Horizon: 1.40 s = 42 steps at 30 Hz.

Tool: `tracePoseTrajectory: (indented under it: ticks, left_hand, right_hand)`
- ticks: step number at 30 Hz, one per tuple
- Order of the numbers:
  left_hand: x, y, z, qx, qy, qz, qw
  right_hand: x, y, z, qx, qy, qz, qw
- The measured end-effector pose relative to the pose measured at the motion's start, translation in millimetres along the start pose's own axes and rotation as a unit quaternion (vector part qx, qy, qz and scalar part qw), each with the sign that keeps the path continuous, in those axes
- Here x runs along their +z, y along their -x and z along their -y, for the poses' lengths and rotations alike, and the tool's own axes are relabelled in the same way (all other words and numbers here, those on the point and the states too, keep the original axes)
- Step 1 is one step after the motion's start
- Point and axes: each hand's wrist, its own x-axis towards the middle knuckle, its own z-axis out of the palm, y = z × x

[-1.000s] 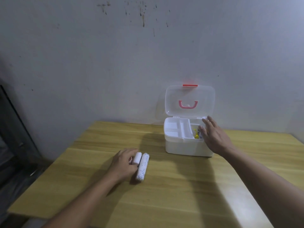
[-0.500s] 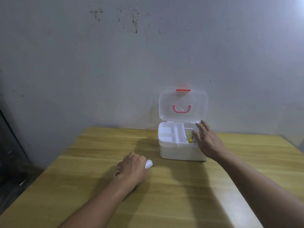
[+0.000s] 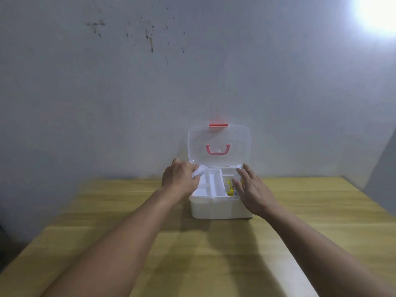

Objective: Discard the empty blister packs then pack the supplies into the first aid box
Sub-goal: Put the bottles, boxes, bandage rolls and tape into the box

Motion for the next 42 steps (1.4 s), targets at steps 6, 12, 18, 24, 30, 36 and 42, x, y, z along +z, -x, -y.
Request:
tracePoseTrajectory:
  ticks: [6,12,18,24,30,36,42]
  left_hand:
    - [11.6,-40.4,-25.9,-0.075,0.035,0.098,0.992]
    - [22.9,-52.2,-33.6,-0.14,0.033,0.153,0.978]
    - [21.9,-59.2,-38.4,-0.173,0.081,0.13,0.973]
    - [34.8,-61.6,-44.0,-0.186,0.174,0.124,0.959]
    - [44.8,-55.8,-28.3,-0.082,0.042,0.009,0.996]
    - [64.5,-33.4,-14.3,0.08,-0.075,0.213,0.971]
    - [61.0,-30.5,-16.5,0.066,-0.045,0.203,0.976]
  right_hand:
    - [2.0,-0.2,-1.8,-0.005,0.006,-0.012,1.0]
    - [2.6,-1.4,-4.2,-0.015,0.015,-0.018,1.0]
    - [4.2,-1.7,-6.0,-0.02,0.014,-0.023,0.999]
    - [4.9,-1.2,-7.2,-0.02,0.018,-0.02,0.999]
    - [3.9,-1.6,-5.9,-0.02,0.02,-0.019,0.999]
    - [5.2,-1.2,-5.3,-0.019,0.024,-0.019,0.999]
    - [5.2,-1.0,-6.4,-0.019,0.024,-0.018,0.999]
